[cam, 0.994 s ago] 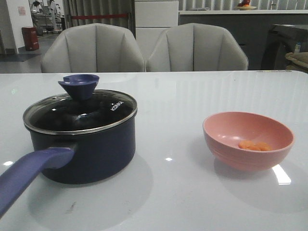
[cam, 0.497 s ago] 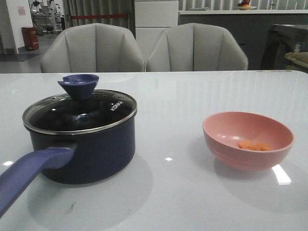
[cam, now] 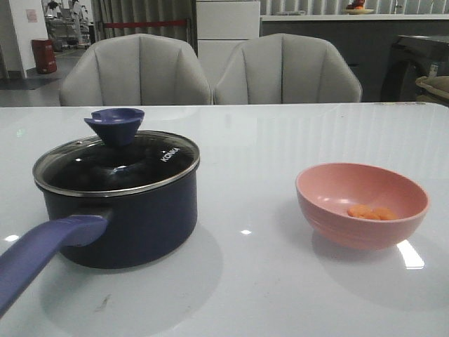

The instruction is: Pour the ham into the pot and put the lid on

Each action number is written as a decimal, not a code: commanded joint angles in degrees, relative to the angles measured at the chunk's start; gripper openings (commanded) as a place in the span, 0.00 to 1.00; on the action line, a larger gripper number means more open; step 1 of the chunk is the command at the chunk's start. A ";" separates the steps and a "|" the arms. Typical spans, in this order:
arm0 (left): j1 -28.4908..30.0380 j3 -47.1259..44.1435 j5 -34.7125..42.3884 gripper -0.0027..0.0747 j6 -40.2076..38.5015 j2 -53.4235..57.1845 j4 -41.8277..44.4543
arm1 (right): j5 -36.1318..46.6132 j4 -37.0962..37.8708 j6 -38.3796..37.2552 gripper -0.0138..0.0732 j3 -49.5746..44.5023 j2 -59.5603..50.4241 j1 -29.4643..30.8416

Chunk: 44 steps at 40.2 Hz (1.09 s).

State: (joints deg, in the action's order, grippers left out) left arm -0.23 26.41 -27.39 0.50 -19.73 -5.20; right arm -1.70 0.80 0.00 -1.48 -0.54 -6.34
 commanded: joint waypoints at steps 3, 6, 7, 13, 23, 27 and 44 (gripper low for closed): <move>-0.02 1.67 4.13 0.76 -0.50 -1.72 -0.69 | 4.80 0.61 0.00 0.33 -0.60 -1.08 0.28; -0.02 1.56 4.13 0.75 -0.50 -1.95 -0.69 | 4.80 0.61 0.00 0.33 -0.60 -1.08 0.28; -0.02 1.56 4.13 0.75 -0.50 -1.95 -0.69 | 4.80 0.61 0.00 0.33 -0.60 -1.08 0.28; -0.02 1.20 5.12 0.70 -0.50 -1.95 -1.78 | 4.80 0.61 0.00 0.33 -0.60 -1.08 0.28; -0.02 7.43 -3.51 0.77 -0.17 -7.79 -1.68 | 4.80 0.61 0.00 0.33 -0.60 -1.08 0.28; -0.02 11.64 -7.61 0.81 -0.17 -12.72 -1.68 | 4.80 0.61 0.00 0.33 -0.60 -1.08 0.28; -1.70 29.81 -23.00 0.79 -0.50 -35.76 -6.23 | 4.80 0.61 0.00 0.33 -0.60 -1.08 0.28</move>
State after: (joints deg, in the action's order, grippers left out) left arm -0.54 52.14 -51.16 0.50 -52.79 -9.33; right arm -1.70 0.80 0.00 -1.48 -0.54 -6.34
